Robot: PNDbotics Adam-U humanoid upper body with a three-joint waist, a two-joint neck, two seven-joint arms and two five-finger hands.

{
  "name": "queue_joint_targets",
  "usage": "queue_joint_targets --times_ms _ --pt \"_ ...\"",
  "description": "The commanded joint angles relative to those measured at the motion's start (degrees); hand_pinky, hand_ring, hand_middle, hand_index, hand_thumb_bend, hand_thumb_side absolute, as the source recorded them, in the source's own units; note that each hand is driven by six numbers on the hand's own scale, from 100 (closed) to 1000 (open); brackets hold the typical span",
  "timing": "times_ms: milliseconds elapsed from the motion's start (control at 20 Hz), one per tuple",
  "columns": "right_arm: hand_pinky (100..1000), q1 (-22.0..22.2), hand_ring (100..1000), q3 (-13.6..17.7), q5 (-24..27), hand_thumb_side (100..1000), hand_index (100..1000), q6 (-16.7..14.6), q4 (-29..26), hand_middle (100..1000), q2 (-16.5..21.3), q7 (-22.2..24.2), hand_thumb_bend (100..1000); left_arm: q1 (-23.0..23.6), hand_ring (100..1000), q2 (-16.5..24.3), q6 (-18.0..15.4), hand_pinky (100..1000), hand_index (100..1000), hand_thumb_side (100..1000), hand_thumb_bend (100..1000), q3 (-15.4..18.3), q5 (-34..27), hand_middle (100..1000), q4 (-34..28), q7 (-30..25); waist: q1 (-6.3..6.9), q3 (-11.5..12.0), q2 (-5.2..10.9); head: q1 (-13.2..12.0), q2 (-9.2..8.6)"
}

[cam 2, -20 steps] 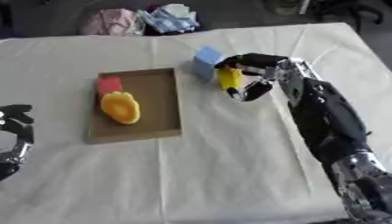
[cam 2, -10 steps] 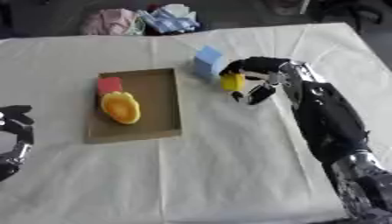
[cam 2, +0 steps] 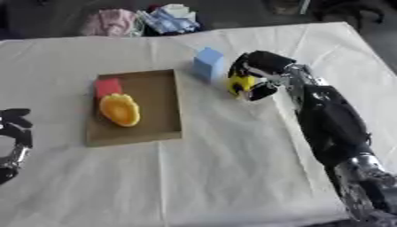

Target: Pick up objects on the table and place them in the box.

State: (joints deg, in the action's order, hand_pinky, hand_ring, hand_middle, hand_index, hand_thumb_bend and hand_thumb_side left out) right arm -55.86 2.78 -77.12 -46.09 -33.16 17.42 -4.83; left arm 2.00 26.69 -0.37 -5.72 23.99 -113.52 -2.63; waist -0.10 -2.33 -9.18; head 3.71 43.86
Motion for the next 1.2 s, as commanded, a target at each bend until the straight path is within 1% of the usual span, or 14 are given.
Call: queue_joint_targets --times_ms 50,150,250,450,700,850,900,950,1000,1050,1150,1200 --pt "467 -0.79 347 0.25 -0.07 196 568 0.01 -0.17 332 0.97 -3.62 100 -0.12 568 0.70 -0.04 656 840 554 100 0.55 0.02 613 -1.07 0.01 0.07 -0.03 1.20 0.27 0.26" --pt "414 -0.76 291 0.27 0.08 189 510 -0.13 -0.15 276 0.99 -5.44 100 -0.12 568 0.71 -0.04 656 840 554 100 0.57 0.00 613 -1.07 0.03 0.05 -0.03 1.22 0.29 0.26" --pt "389 -0.73 266 0.20 0.34 187 486 -0.42 -0.18 249 1.01 -6.86 100 -0.12 567 0.72 -0.03 657 840 553 100 0.59 -0.03 613 -1.07 0.05 0.02 -0.02 1.24 0.32 0.26" --pt "371 -0.83 252 -0.10 0.75 186 465 -1.32 -0.31 227 0.94 -8.06 100 -0.13 567 0.70 -0.02 658 840 554 100 0.53 -0.10 613 -1.07 0.00 -0.05 0.03 1.29 0.45 0.26" --pt "368 -1.11 250 -0.61 1.85 185 463 -2.86 -1.19 225 0.77 -7.70 100 -0.15 567 0.73 -0.05 657 840 554 100 0.56 -0.13 613 -1.07 0.02 -0.10 0.10 1.34 0.56 0.26" --pt "501 -1.06 372 -0.66 2.45 196 581 -2.90 -1.79 345 0.82 -6.96 100 -0.17 567 0.73 -0.07 658 840 554 100 0.55 -0.15 613 -1.07 -0.02 -0.14 0.18 1.37 0.59 0.26" --pt "538 -1.01 415 -0.63 2.58 199 636 -2.68 -1.95 404 0.92 -6.70 100 -0.16 567 0.73 -0.07 658 840 554 100 0.56 -0.15 613 -1.07 -0.03 -0.16 0.20 1.37 0.57 0.26" --pt "620 -0.94 525 -0.62 2.54 207 749 -2.30 -2.03 537 1.08 -6.29 100 -0.14 567 0.74 -0.07 658 839 555 100 0.58 -0.14 613 -1.07 -0.03 -0.18 0.21 1.37 0.57 0.26" --pt "653 -0.89 576 -0.57 2.28 211 790 -1.69 -2.06 584 1.25 -5.70 100 -0.13 567 0.75 -0.06 658 839 555 100 0.59 -0.13 613 -1.07 -0.03 -0.20 0.21 1.37 0.59 0.26" --pt "710 -0.81 684 -0.56 1.78 221 890 -0.93 -1.94 713 1.44 -4.81 100 -0.12 567 0.75 -0.04 658 839 555 100 0.59 -0.12 613 -1.07 -0.03 -0.23 0.20 1.38 0.61 0.26" --pt "780 -0.74 808 -0.37 0.37 233 963 1.11 -1.58 856 1.74 -2.43 100 -0.13 567 0.74 -0.04 658 839 556 100 0.57 -0.13 613 -1.07 -0.07 -0.27 0.18 1.38 0.64 0.26" --pt "792 -0.69 828 -0.22 -0.34 236 970 2.18 -1.39 876 1.85 -1.20 100 -0.13 567 0.73 -0.03 658 839 556 100 0.57 -0.14 613 -1.07 -0.09 -0.27 0.16 1.39 0.62 0.26"
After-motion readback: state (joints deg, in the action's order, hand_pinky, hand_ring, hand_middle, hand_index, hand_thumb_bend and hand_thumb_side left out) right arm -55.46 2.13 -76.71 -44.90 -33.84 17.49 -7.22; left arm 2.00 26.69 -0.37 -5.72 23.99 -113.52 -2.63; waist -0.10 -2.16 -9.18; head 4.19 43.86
